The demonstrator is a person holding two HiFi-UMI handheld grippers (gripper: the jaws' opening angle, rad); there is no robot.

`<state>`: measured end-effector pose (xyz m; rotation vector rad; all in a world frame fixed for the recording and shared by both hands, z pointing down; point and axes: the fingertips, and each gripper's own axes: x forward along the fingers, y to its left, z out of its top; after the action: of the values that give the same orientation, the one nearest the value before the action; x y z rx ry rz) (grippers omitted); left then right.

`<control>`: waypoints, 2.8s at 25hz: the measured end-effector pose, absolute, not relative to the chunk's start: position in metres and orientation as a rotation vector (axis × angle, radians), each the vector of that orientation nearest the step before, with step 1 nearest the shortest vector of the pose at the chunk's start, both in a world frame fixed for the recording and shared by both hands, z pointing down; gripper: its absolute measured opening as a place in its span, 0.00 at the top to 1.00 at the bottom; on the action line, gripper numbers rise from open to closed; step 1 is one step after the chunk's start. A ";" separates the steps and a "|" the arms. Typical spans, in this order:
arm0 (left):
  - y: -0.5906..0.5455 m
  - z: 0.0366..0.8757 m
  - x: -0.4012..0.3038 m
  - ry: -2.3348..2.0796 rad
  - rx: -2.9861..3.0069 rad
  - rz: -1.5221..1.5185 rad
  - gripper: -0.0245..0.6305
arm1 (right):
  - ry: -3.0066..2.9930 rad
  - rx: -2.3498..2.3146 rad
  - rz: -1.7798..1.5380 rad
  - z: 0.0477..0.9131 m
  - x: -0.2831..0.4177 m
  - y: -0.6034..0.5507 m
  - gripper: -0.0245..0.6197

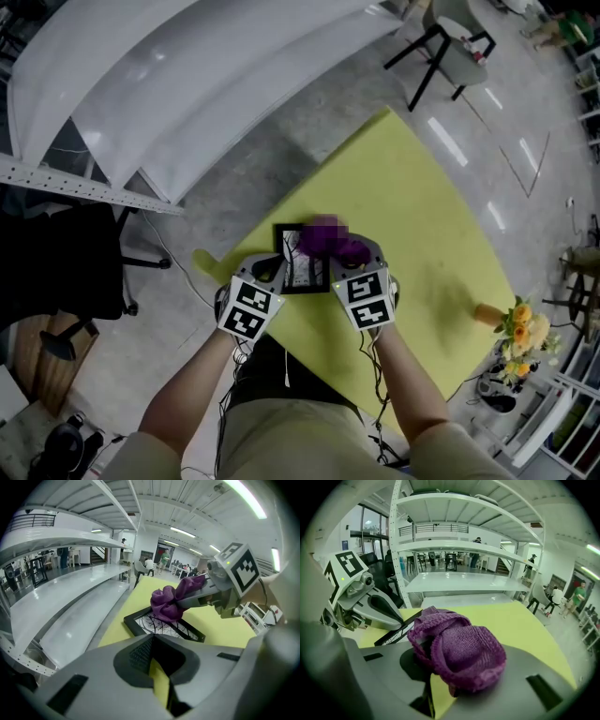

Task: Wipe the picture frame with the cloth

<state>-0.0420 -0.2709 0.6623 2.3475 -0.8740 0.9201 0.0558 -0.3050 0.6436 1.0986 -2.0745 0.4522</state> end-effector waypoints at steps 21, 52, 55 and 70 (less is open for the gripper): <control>-0.228 0.661 -0.045 -0.827 2.327 0.876 0.94 | -2.416 0.928 0.834 0.631 -0.031 -0.261 0.80; -0.209 0.663 -0.049 -0.852 2.235 0.755 0.95 | -2.369 0.997 0.679 0.603 -0.025 -0.230 0.80; -0.210 0.663 -0.048 -0.856 2.235 0.752 0.95 | -2.314 0.982 0.740 0.631 -0.023 -0.218 0.80; -0.207 0.665 -0.049 -0.894 2.282 0.858 0.95 | -2.085 1.117 0.745 0.653 0.070 -0.192 0.80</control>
<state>-0.0490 -0.2073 0.6655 2.2821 -0.8940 0.8583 0.0700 -0.1923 0.6529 1.1169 -2.0849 0.7452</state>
